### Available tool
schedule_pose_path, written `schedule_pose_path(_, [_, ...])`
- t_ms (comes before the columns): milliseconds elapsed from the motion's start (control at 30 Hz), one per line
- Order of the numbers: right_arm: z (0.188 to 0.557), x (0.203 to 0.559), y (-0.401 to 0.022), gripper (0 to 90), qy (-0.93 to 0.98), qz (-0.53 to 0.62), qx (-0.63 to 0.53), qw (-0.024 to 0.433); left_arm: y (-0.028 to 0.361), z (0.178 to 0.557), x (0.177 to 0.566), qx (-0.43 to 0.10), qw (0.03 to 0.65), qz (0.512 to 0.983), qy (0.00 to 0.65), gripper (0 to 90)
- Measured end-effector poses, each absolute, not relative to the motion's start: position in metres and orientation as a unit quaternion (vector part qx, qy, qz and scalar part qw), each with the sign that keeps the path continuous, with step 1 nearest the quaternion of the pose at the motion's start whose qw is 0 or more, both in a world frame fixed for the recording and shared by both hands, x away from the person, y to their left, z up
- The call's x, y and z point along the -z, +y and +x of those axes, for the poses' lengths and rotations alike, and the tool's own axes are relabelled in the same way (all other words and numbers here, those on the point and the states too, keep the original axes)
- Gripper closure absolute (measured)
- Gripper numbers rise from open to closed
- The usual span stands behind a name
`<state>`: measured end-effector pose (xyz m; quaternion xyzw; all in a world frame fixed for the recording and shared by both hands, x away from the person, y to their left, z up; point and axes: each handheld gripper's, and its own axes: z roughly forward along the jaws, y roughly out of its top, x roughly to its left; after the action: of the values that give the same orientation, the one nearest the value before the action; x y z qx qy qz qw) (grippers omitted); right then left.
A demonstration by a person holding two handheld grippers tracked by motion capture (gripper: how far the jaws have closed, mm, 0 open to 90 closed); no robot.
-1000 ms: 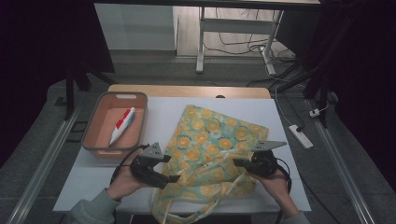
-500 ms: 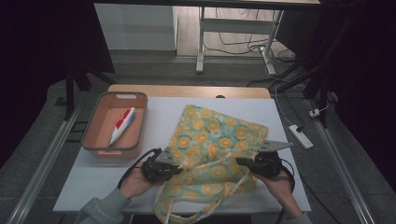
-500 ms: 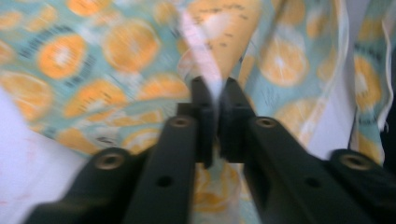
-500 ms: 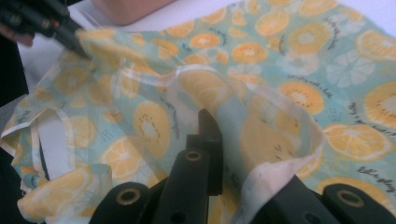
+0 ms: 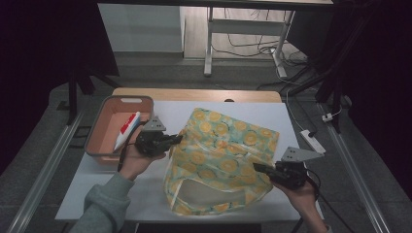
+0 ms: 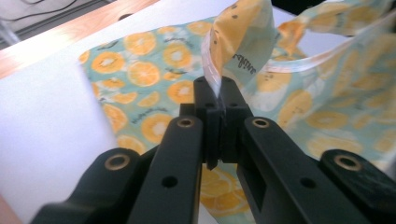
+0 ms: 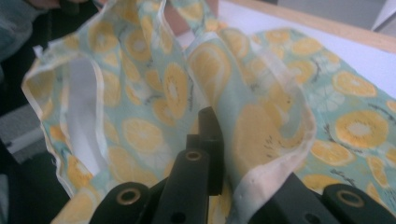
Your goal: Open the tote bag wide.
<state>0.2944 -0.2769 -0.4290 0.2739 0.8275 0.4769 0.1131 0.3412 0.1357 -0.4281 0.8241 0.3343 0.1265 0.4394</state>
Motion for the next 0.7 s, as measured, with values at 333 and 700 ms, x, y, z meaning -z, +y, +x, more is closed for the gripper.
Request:
schedule_pose_path(333, [0.323, 0.476, -0.285, 74.0, 0.839, 0.332, -0.419, 0.101, 0.115, 0.369, 0.457, -0.105, 0.389, 0.846, 0.349, 88.1])
schedule_pose_path(700, [0.290, 0.406, -0.283, 41.3, 0.812, 0.303, -0.465, 0.178, 0.116, 0.359, 0.457, -0.095, 0.404, 0.845, 0.338, 87.7])
